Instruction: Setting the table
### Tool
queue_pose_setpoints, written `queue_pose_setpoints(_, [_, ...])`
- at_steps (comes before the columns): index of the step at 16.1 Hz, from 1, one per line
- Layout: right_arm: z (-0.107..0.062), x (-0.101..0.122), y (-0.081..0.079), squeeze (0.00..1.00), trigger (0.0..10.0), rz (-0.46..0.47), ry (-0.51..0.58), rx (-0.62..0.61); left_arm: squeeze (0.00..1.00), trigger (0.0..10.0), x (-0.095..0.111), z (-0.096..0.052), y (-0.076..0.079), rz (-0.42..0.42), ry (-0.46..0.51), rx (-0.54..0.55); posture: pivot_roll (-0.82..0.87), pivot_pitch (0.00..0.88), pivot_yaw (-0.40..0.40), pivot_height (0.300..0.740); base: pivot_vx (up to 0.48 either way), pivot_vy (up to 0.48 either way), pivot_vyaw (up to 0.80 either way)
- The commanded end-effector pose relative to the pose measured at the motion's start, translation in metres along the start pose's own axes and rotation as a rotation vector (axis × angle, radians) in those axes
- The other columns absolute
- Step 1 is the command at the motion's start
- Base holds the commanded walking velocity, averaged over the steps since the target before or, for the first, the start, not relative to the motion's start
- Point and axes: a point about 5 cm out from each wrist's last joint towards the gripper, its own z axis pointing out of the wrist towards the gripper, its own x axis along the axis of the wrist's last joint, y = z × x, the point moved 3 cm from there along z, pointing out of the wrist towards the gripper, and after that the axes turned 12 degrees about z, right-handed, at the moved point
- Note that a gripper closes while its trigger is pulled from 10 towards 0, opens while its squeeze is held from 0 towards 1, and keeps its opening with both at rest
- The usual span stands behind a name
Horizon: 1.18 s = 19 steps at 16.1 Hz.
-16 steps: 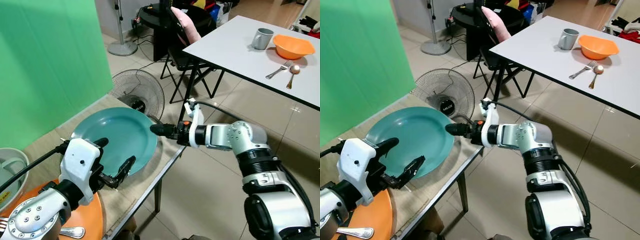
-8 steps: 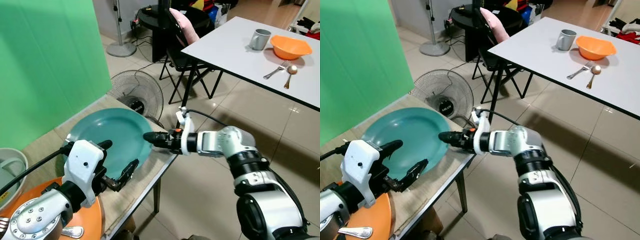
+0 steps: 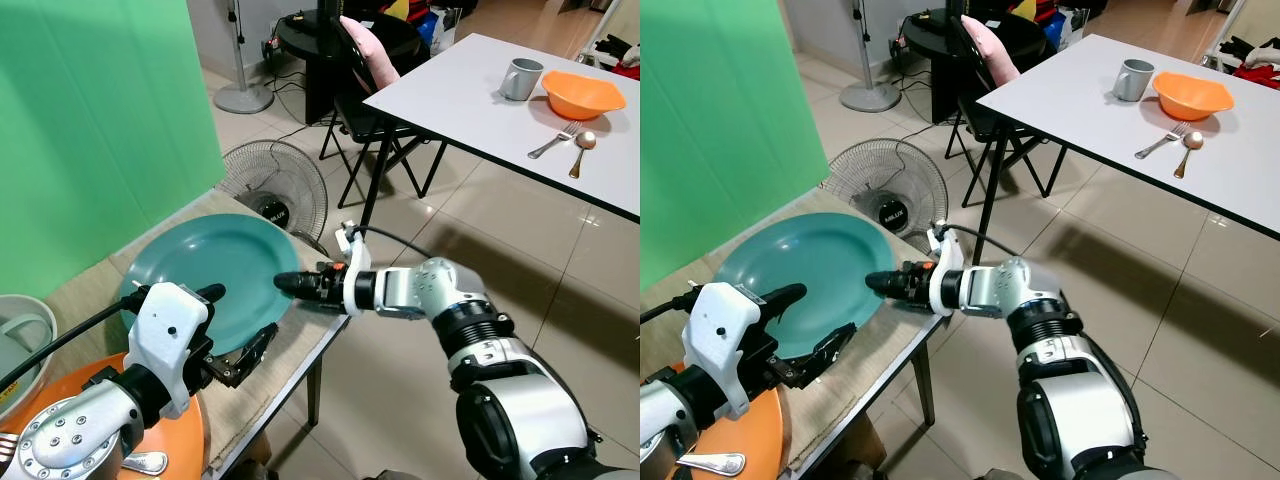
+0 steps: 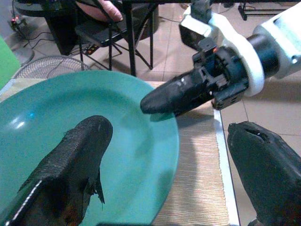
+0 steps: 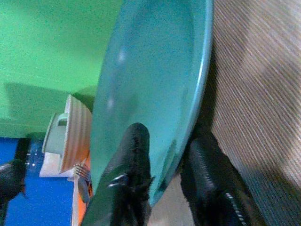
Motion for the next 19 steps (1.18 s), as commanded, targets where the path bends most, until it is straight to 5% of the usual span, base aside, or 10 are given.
queue_pose_setpoints(1, [0.002, 0.003, -0.004, 0.0, 7.2, -0.024, 0.003, -0.005, 0.0, 10.0, 0.003, -0.002, 0.003, 0.009, 0.003, -0.014, 0.03, 0.033, -0.02, 0.74, 0.0, 0.0, 0.0])
queue_pose_setpoints(2, [0.003, 0.003, -0.004, 0.0, 9.5, -0.024, 0.004, -0.007, 0.0, 10.0, 0.003, -0.001, 0.003, 0.01, 0.003, -0.014, 0.03, 0.033, -0.02, 0.74, 0.0, 0.0, 0.0])
queue_pose_setpoints(4, [0.006, 0.003, -0.001, 0.0, 10.0, 0.005, 0.026, -0.006, 0.0, 10.0, 0.003, -0.001, 0.002, 0.012, 0.002, -0.015, 0.03, 0.033, -0.02, 0.74, 0.0, 0.0, 0.0])
queue_pose_setpoints(5, [0.008, 0.002, 0.001, 0.0, 9.0, 0.017, 0.044, -0.013, 0.0, 10.0, 0.003, -0.001, 0.002, 0.013, 0.003, -0.016, 0.03, 0.032, -0.018, 0.74, 0.0, 0.0, 0.0])
queue_pose_setpoints(6, [0.009, 0.002, 0.004, 0.0, 5.5, 0.038, 0.059, -0.018, 0.0, 10.0, 0.003, -0.001, 0.002, 0.013, 0.005, -0.016, 0.03, 0.032, -0.018, 0.74, 0.0, 0.0, 0.0])
queue_pose_setpoints(7, [0.009, 0.002, 0.005, 0.0, 5.5, 0.043, 0.062, -0.018, 0.0, 10.0, 0.003, -0.001, 0.002, 0.013, 0.005, -0.016, 0.03, 0.032, -0.018, 0.74, 0.0, 0.0, 0.0])
queue_pose_setpoints(8, [0.009, 0.003, 0.005, 0.0, 0.5, 0.053, 0.075, -0.013, 0.0, 10.0, 0.004, -0.001, 0.002, 0.013, 0.006, -0.015, 0.03, 0.032, -0.019, 0.74, 0.0, 0.0, 0.0])
queue_pose_setpoints(9, [0.007, 0.005, 0.006, 0.0, 0.0, 0.078, 0.103, 0.009, 0.0, 10.0, 0.004, 0.0, 0.002, 0.014, 0.009, -0.012, 0.03, 0.031, -0.019, 0.74, 0.0, 0.0, 0.0])
queue_pose_setpoints(19, [-0.01, 0.015, 0.007, 0.0, 0.0, 0.115, 0.175, 0.086, 0.0, 10.0, 0.01, 0.004, -0.003, 0.02, 0.042, -0.002, 0.02, 0.018, -0.008, 0.74, 0.0, 0.0, 0.0])
